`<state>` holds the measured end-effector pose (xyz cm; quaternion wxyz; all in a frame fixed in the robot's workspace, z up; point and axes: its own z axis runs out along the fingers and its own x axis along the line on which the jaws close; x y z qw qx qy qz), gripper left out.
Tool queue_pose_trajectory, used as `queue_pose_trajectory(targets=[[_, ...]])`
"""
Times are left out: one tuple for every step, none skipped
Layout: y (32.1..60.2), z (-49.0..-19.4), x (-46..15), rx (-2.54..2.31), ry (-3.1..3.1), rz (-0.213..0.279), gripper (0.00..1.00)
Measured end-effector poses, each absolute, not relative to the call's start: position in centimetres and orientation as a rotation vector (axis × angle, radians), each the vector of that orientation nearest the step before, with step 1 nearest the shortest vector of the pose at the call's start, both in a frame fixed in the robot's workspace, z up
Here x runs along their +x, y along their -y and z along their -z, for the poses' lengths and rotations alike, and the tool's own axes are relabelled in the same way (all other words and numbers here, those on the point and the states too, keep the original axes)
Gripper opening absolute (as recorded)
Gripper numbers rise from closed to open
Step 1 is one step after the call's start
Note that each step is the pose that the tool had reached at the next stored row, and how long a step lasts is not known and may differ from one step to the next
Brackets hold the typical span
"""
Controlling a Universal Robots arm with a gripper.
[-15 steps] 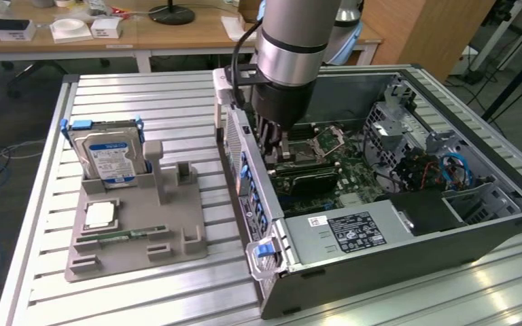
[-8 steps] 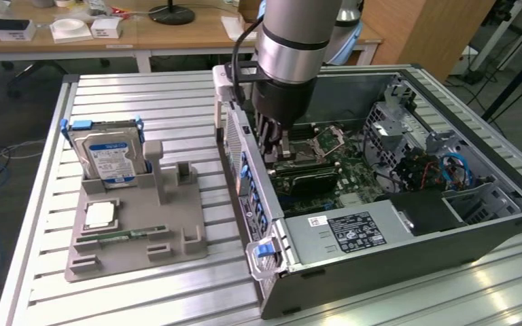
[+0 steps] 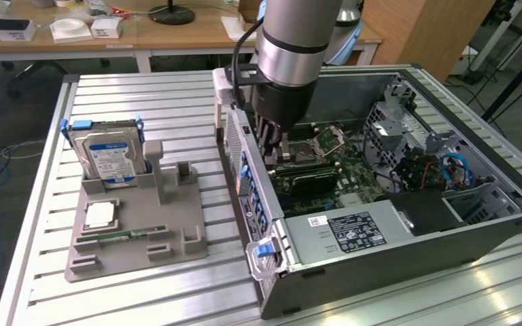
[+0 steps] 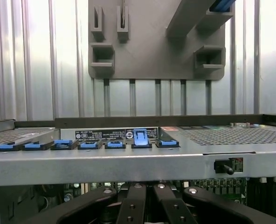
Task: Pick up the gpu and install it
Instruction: 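Press down on the gpu until it lock into place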
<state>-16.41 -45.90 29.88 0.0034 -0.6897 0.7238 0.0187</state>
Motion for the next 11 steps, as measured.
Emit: queue_pose_trajectory(targets=[[45.9, -29.82, -16.41, -2.162, -2.269, -0.058, 0.11], [45.9, -29.75, -16.4, -2.162, -2.268, -0.057, 0.11], [45.9, -29.73, -16.4, -2.162, -2.268, -0.057, 0.11], [45.9, -29.71, -16.39, -2.162, -2.269, -0.058, 0.11], [45.9, -29.79, -16.33, -2.163, -2.271, -0.064, 0.11], [45.89, -29.99, -16.32, -2.165, -2.275, -0.071, 0.11], [45.89, -30.24, -16.29, -2.168, -2.28, -0.076, 0.11], [45.89, -30.4, -16.2, -2.171, -2.284, -0.082, 0.11], [45.89, -30.4, -16.09, -2.172, -2.285, -0.084, 0.11], [45.89, -30.38, -16.01, -2.172, -2.285, -0.084, 0.11], [45.89, -30.31, -15.86, -2.172, -2.284, -0.083, 0.11]])
